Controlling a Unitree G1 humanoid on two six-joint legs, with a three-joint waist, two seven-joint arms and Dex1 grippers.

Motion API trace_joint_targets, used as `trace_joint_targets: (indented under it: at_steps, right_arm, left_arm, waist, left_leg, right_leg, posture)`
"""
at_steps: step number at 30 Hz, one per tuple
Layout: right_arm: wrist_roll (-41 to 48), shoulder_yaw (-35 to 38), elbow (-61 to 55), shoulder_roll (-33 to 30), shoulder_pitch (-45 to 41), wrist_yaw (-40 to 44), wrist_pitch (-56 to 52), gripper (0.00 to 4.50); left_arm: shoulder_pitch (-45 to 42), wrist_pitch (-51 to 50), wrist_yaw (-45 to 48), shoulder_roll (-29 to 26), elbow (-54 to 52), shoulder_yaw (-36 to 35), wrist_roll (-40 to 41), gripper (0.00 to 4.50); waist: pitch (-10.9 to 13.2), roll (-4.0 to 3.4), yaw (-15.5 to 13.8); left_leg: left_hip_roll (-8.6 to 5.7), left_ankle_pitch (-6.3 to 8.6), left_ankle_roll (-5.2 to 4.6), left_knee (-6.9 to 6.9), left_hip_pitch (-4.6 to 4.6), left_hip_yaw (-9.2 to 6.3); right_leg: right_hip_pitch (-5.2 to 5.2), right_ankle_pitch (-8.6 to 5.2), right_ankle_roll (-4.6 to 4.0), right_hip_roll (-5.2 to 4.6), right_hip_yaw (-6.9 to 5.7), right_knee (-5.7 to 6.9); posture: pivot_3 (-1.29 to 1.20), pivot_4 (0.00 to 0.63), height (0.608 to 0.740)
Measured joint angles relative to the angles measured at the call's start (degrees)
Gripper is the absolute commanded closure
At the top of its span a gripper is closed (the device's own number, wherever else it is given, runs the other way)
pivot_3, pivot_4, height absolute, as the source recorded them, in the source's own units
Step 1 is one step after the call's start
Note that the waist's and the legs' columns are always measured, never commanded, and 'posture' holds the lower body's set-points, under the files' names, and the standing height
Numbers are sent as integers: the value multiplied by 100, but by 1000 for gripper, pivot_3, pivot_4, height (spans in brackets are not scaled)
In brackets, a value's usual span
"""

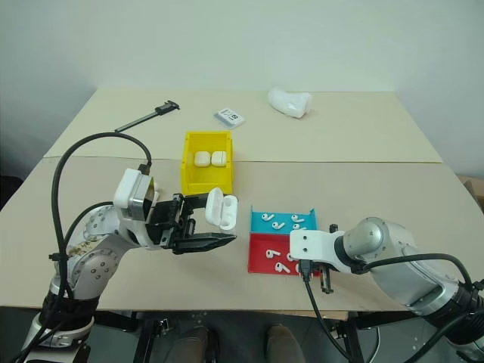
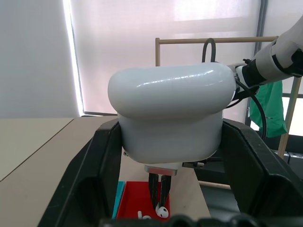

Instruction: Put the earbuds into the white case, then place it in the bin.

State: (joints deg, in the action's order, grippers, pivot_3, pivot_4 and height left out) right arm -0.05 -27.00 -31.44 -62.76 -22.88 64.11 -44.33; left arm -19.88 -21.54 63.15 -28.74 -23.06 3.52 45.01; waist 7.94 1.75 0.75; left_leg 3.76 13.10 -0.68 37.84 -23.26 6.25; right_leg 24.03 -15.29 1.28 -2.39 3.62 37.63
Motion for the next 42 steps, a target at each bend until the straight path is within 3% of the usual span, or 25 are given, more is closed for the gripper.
trace_joint_targets:
  at_steps: [18,24,42]
  right_arm:
    - [-45,76,-112,235,-74,-133,-808,4482]
    - [-61,64,-124,235,-73,-238,-865,2663]
    - [371,118,-271,192,-206,-61,-1218,2663]
  left_arm:
    - [3,-53,36,-1,0,-14,22,1718]
    - [0,-59,54,4,0,-13,22,1718]
    - [-1,-60,50,33,0,-12,9,1718]
  waist:
    - [-2,1,-2]
    - [-2,1,-2]
    - [-1,1,4]
  left_leg:
    - [0,0,0,0,1,-1]
    - [0,0,0,0,0,0]
    - [0,1,-1,-1,-2,-1]
  right_leg:
    - [-2,0,0,1,0,-1]
    - [-2,0,0,1,0,-1]
    - [2,0,0,1,0,-1]
  posture:
    - [0,150,740]
    - [0,150,740]
    - [0,150,740]
